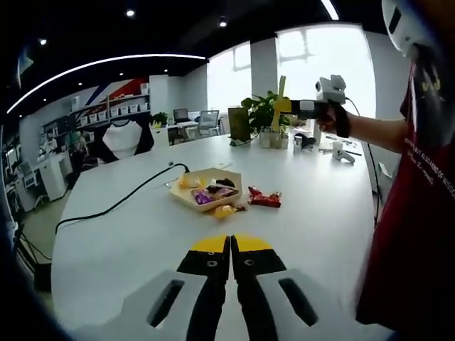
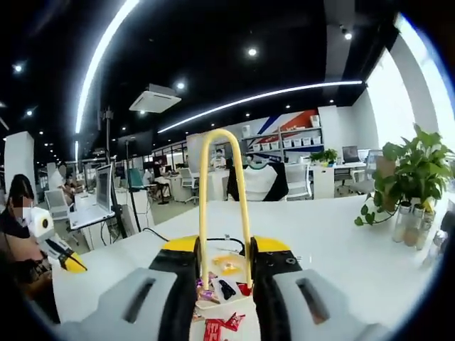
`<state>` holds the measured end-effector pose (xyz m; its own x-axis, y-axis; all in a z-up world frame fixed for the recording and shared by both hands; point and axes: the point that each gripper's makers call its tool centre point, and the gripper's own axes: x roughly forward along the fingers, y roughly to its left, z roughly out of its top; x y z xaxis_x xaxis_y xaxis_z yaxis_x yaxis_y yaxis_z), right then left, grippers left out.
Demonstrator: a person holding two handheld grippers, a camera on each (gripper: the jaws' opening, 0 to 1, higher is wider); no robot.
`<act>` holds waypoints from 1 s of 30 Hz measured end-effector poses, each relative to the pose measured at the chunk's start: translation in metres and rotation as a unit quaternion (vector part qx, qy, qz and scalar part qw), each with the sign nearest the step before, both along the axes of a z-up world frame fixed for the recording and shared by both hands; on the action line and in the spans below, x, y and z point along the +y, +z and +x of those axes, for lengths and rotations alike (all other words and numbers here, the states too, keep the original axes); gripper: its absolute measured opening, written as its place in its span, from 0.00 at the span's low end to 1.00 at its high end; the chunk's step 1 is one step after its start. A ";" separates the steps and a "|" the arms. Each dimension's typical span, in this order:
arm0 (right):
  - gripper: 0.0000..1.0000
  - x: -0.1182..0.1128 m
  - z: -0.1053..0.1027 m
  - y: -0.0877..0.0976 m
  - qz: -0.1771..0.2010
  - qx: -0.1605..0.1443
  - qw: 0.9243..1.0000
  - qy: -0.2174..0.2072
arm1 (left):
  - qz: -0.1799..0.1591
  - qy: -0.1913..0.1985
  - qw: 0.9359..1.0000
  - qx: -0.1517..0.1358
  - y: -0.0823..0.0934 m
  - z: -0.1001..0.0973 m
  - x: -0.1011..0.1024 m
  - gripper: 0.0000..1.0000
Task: Place the target food into the container with the food tongs after gripping and lifting it, then release it inside without dropping or visibly crushing the food.
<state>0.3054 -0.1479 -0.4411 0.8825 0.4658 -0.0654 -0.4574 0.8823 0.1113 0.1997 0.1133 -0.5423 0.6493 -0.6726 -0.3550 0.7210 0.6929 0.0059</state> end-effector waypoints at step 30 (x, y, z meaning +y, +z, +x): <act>0.24 -0.047 -0.067 -0.036 0.027 0.047 0.995 -0.087 | 0.009 0.093 0.993 0.076 -0.068 0.099 -0.084 0.42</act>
